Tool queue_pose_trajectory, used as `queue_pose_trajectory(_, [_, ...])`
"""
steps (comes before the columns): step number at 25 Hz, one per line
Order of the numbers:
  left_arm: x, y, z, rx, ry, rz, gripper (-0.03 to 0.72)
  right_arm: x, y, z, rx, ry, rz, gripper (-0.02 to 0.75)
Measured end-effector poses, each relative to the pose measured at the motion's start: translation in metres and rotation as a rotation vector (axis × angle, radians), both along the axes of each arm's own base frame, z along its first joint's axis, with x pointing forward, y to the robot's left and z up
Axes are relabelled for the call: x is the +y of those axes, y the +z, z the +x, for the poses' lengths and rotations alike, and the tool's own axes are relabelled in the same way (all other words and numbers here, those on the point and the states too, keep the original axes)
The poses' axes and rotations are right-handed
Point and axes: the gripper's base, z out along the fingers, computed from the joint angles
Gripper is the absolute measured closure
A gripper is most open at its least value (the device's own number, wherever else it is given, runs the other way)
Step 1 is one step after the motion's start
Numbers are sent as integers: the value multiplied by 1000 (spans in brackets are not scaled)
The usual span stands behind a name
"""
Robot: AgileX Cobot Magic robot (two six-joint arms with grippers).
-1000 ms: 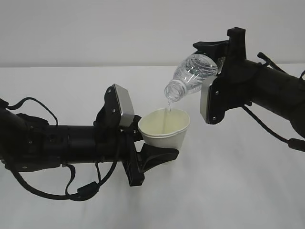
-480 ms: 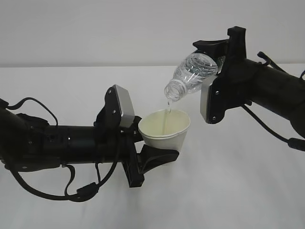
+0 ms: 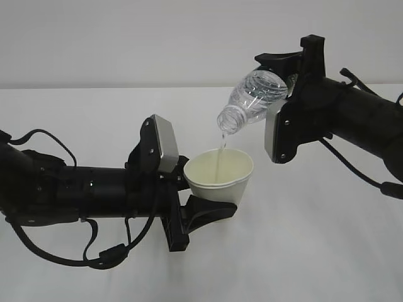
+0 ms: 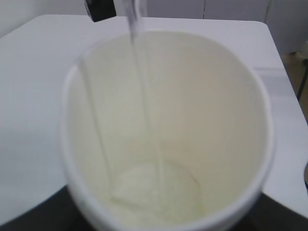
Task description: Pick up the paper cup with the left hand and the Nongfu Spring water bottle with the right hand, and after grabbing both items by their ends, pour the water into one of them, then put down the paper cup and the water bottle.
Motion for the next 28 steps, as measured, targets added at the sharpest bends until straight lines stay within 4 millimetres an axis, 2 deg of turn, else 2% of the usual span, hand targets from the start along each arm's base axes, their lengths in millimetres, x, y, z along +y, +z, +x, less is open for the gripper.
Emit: queue_pose_trajectory(28, [0,0,0,0,-2,1,286,0,0,0,-9,0,-10,267])
